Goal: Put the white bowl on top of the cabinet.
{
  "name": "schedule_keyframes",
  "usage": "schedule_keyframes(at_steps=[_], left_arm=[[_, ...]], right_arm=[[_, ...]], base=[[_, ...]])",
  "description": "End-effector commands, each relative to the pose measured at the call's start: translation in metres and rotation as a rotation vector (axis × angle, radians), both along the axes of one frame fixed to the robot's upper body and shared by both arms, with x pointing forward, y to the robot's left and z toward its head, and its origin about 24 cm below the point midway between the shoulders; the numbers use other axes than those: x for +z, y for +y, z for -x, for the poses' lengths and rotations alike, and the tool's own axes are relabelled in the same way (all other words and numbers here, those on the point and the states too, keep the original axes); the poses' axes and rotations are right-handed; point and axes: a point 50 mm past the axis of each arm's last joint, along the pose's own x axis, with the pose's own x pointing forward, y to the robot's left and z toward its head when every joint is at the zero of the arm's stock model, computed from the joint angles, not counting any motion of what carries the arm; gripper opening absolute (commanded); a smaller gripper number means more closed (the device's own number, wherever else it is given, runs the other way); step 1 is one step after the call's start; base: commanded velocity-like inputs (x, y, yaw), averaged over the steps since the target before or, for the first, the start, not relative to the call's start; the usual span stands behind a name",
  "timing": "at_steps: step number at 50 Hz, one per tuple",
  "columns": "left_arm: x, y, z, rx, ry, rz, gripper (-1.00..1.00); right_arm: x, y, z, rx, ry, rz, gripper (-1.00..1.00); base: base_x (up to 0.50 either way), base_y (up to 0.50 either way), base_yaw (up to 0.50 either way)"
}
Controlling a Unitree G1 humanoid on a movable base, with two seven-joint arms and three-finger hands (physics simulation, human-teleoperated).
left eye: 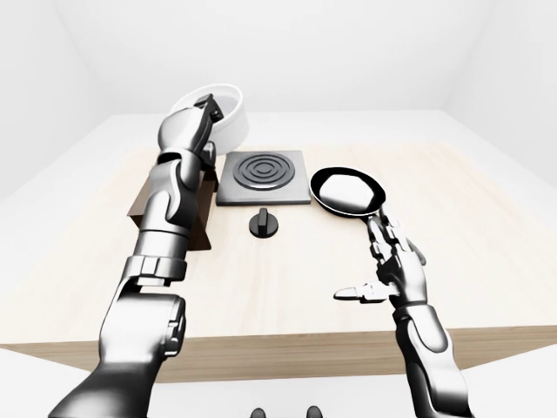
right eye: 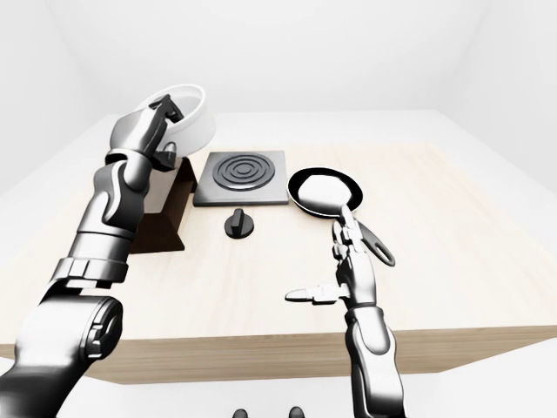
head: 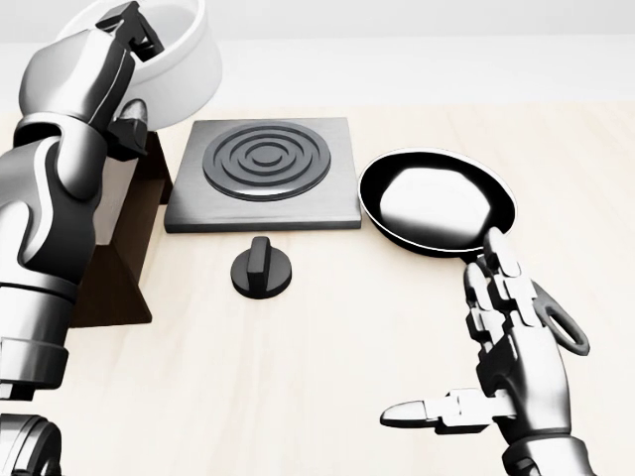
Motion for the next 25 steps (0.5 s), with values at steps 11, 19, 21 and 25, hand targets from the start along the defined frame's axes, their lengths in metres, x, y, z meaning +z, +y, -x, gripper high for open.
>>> schedule_keyframes(at_steps=[11, 19, 21, 25], left_arm=[[0.002, 0.055, 0.0, 0.16, -0.062, 0.096, -1.0], [-0.004, 0.07, 0.001, 0.208, -0.05, 0.11, -1.0], [-0.005, 0.072, 0.001, 0.217, -0.048, 0.108, -1.0], [-0.007, 0.079, 0.001, 0.242, -0.041, 0.107, -1.0]], right_arm=[[0.001, 0.001, 0.001, 0.002, -0.002, 0.002, 1.0], [0.0, 0.001, 0.001, 0.0, -0.002, 0.004, 1.0], [0.0, 0.002, 0.001, 0.0, -0.003, 0.005, 1.0], [0.0, 0.001, 0.002, -0.001, -0.004, 0.004, 1.0]], base=[[0.0, 0.0, 0.0], [0.0, 0.0, 0.0], [0.0, 0.0, 0.0], [0.0, 0.0, 0.0]])
